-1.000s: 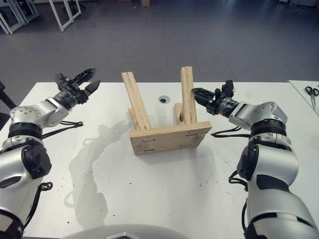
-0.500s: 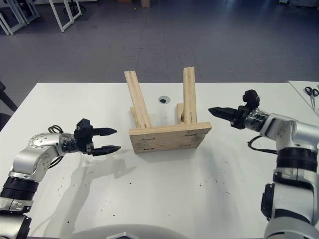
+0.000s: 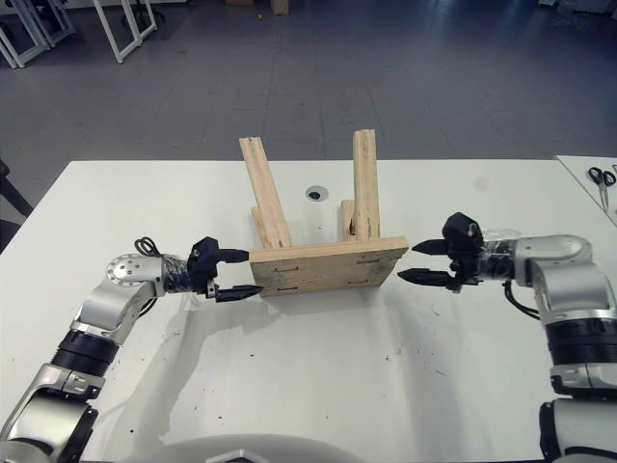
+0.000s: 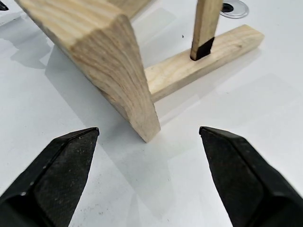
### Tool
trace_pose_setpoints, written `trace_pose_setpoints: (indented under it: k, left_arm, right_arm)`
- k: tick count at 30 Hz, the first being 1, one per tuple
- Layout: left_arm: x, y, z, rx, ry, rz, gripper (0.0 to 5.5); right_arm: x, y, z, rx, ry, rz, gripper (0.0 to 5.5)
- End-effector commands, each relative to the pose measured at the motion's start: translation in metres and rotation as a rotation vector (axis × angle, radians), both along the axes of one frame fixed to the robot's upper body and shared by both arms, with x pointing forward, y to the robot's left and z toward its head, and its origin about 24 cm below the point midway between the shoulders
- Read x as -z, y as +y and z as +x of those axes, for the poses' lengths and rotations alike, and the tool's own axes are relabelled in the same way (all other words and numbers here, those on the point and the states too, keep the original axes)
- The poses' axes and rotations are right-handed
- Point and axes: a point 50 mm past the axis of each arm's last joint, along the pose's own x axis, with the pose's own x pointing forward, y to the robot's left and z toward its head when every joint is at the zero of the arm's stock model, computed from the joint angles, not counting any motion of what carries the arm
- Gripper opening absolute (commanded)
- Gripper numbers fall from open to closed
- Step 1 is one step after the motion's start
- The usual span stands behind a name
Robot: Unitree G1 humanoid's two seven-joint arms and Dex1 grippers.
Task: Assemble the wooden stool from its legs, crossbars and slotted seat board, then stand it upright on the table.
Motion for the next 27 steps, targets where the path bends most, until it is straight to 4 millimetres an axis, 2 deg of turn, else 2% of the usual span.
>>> trace_pose_setpoints:
  k: [1,3,7,10,12,15,18,20,22,24,26,27]
  left_arm:
    - [0.002,-0.006,0.009,0.031,0.016,0.034,3.15]
    - [0.006,-0.011,0.013,0.056,0.054,0.033,2.82]
    - [0.013,-0.007,0.018,0.109,0.136,0.074,2.19]
    - [0.01,-0.001,0.021,0.119,0.206,0.044,1.68]
    - [0.003,0.003,0.019,0.132,0.259,-0.006,1.63]
    - [-0.027,0.009,0.017,0.141,0.32,-0.16,1.62]
    - [-0.083,0.012,0.003,0.234,0.455,-0.408,1.58]
    - [-0.12,0.013,-0.001,0.288,0.54,-0.599,1.49]
    - [-0.16,0.013,0.013,0.266,0.544,-0.842,1.35]
    - [-0.191,0.003,0.039,0.076,0.528,-1.071,1.31]
    - [-0.203,-0.009,0.06,-0.146,0.594,-1.207,1.31]
    - [-0.2,-0.015,0.068,-0.272,0.673,-1.217,1.31]
  right_arm:
    - [0.003,0.021,0.015,-0.084,-0.035,-0.009,3.92]
    - [0.012,0.027,0.019,-0.123,-0.035,-0.018,3.92]
    - [0.022,0.029,0.015,-0.246,0.017,0.006,3.2]
    - [0.019,0.032,0.012,-0.277,0.024,0.09,2.6]
    - [0.01,0.036,0.013,-0.267,0.021,0.182,2.33]
    - [-0.027,0.044,0.016,-0.239,0.013,0.449,1.9]
    - [-0.079,0.052,0.003,-0.289,0.124,0.847,1.86]
    - [-0.106,0.056,0.001,-0.296,0.199,1.096,1.6]
    - [-0.122,0.074,0.018,-0.139,0.198,1.315,1.36]
    - [-0.135,0.099,0.045,0.235,0.193,1.541,1.32]
    - [-0.137,0.107,0.066,0.586,0.294,1.685,1.32]
    - [-0.133,0.107,0.078,0.743,0.372,1.713,1.32]
